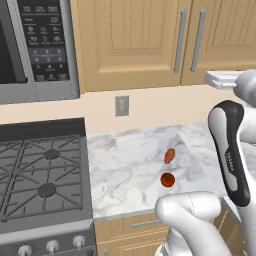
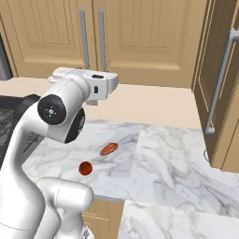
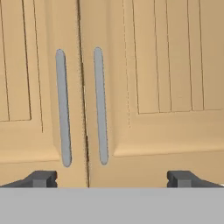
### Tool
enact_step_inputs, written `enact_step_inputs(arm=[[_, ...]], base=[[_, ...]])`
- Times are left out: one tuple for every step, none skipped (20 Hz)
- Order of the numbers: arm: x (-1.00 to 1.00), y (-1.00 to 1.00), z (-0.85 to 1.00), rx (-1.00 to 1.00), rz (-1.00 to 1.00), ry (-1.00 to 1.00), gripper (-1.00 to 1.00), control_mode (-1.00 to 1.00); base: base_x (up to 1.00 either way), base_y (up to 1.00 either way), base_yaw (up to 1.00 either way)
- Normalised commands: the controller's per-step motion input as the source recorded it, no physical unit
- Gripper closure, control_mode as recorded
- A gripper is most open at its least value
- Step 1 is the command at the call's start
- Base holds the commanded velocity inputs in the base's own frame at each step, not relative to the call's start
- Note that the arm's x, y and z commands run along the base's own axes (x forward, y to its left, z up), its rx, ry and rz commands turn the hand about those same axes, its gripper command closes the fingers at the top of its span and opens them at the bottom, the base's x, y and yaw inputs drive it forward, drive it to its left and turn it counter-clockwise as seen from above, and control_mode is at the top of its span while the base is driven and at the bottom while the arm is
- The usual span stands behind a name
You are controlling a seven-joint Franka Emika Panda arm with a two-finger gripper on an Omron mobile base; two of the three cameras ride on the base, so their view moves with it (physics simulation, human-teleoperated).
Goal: Pick the pan from the cabinet and place it on the stove. Then turn on the stove burner for the pan.
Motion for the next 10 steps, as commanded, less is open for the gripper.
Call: enact_step_inputs(arm=[[0.27,0.06,0.14,0.00,0.00,-0.01,-1.00,-1.00],[0.40,0.11,0.03,0.00,-0.03,0.00,-1.00,-1.00],[0.49,0.17,0.00,0.00,-0.06,0.00,-1.00,-1.00],[0.50,0.05,0.00,0.00,-0.08,0.05,-1.00,-1.00],[0.46,0.03,0.00,0.00,-0.06,0.03,-1.00,-1.00],[0.43,0.04,0.00,0.00,-0.05,0.03,-1.00,-1.00],[0.40,0.01,0.00,0.00,-0.04,0.03,-1.00,-1.00],[0.38,0.00,0.00,0.00,0.00,0.02,-1.00,-1.00],[0.34,0.00,0.00,0.00,0.00,0.00,-1.00,-1.00],[0.34,0.00,0.00,0.00,0.00,0.00,-1.00,-1.00]], base=[[0.00,0.00,0.00],[0.00,0.00,0.00],[0.00,0.00,0.00],[0.00,0.00,0.00],[0.00,0.00,0.00],[0.00,0.00,0.00],[0.00,0.00,0.00],[0.00,0.00,0.00],[0.00,0.00,0.00],[0.00,0.00,0.00]])
